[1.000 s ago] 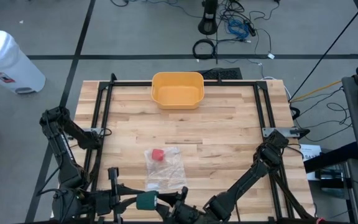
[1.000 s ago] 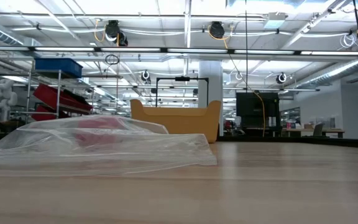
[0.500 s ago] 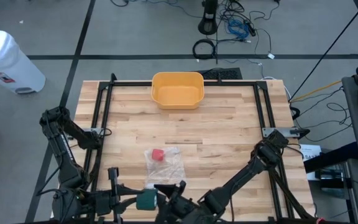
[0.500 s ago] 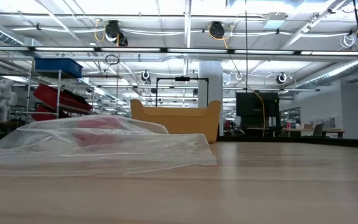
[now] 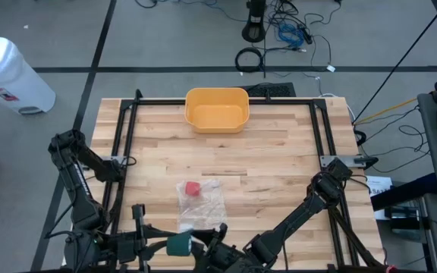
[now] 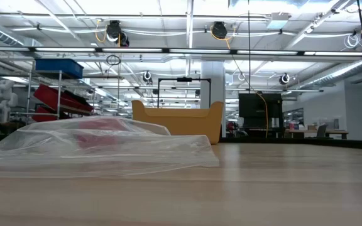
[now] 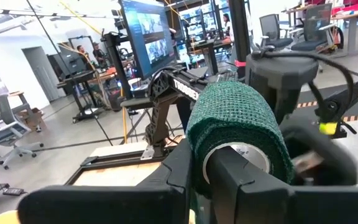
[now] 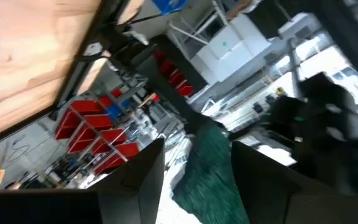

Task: Roll bandage
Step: Roll the green bandage

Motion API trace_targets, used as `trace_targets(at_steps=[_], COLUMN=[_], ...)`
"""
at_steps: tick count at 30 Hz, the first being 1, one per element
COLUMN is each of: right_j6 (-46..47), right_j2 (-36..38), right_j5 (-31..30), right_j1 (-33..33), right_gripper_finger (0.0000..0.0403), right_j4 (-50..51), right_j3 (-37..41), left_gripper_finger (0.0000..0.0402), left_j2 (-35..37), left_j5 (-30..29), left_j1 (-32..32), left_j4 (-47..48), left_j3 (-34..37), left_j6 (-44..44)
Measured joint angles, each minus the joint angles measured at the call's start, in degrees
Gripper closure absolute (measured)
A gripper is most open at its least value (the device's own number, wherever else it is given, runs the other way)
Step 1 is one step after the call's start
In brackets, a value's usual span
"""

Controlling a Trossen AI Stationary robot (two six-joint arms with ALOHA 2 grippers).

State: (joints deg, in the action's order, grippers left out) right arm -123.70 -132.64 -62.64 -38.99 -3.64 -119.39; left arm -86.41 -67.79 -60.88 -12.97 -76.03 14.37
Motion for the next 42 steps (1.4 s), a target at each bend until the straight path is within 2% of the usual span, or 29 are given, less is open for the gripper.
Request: trace_targets(at_steps=[6,15,22,28,33,42], right_j6=[-4.31,-4.27,0.11,2.29,5.2,18.15], right_j2=[0.0,0.0,0.0,0.0,0.0,-0.02], right_j5=[0.12,1.17,1.19,1.18,1.33,1.56], right_j1=[-0.35,0.03,-0.1,-0.38,-0.57,-3.0], right_gripper_finger=[0.0248,0.0289,0.0337,0.0395,0.04,0.0402], right_j4=[-5.87,-6.29,-6.48,-6.49,-8.62,-12.31], right_j3=[0.0,0.0,0.0,0.0,0.0,0.0], left_gripper_finger=[0.036,0.036,0.036,0.036,0.036,0.036], left_j2=[0.0,-0.01,-0.02,-0.02,-0.02,-0.02], left_j5=[-0.02,-0.06,-0.19,-0.2,-0.2,-0.2], left_j1=[0.0,0.0,0.16,0.2,0.2,0.42], left_j4=[0.0,0.0,0.03,0.23,0.47,2.98], left_j3=[0.0,0.0,0.0,0.0,0.0,0.0], left_j6=[-0.04,-0.1,-0.03,0.0,1.83,2.98])
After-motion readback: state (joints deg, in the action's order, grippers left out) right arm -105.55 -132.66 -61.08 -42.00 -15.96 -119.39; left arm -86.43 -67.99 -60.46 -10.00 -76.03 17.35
